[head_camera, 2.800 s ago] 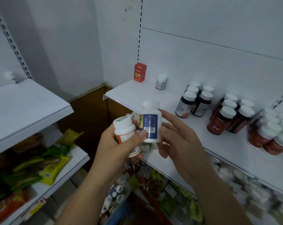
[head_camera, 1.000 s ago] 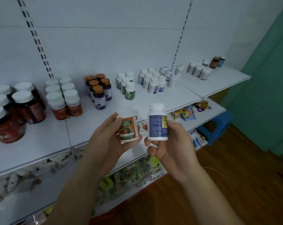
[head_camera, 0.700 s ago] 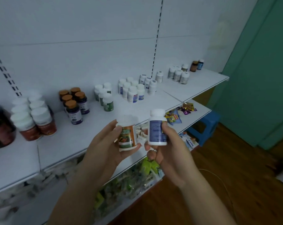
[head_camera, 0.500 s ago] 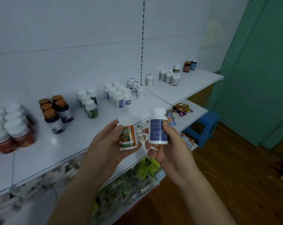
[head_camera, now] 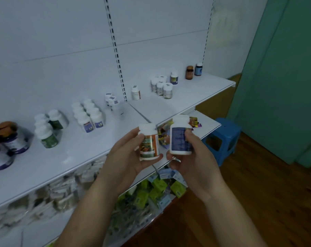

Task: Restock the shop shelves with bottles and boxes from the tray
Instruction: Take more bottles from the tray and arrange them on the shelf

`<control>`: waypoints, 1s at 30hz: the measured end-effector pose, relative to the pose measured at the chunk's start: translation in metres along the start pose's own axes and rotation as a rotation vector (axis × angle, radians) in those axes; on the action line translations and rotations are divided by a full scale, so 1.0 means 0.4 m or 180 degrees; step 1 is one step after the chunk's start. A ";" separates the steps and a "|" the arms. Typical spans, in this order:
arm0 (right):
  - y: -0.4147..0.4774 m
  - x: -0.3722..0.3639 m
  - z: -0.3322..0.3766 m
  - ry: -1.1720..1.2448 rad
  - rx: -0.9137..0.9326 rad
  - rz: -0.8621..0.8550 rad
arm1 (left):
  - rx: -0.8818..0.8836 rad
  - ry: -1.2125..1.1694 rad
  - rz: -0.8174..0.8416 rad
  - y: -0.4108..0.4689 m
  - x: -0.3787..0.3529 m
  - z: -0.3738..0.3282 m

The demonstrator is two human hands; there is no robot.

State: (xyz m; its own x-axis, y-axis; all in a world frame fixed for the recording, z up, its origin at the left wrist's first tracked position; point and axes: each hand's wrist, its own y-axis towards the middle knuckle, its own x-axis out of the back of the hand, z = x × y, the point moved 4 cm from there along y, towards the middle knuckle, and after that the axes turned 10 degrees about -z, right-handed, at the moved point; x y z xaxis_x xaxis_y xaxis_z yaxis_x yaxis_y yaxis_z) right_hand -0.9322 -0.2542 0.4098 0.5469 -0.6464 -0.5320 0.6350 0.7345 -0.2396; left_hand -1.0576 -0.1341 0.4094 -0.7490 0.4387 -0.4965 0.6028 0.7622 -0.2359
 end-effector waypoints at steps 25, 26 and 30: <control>0.791 0.031 0.153 -0.0330 -0.0623 0.0271 | -0.0434 0.0162 -0.0868 0.768 -0.103 -0.009; 0.813 0.031 0.155 -0.0323 -0.0653 0.0299 | -0.0557 0.0324 -0.1020 0.786 -0.092 -0.006; 0.897 0.040 0.161 -0.0419 -0.0704 0.0538 | -0.1276 0.1490 -0.1573 0.854 -0.063 -0.010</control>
State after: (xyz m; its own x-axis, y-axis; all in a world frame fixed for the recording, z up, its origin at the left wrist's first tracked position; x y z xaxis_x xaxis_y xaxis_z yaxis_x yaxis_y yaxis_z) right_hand -0.6605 -0.0142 0.3675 0.7097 -0.5219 -0.4732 0.4028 0.8517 -0.3352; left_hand -0.8338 0.1173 0.3447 -0.9958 0.0913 0.0116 0.0916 0.9955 0.0260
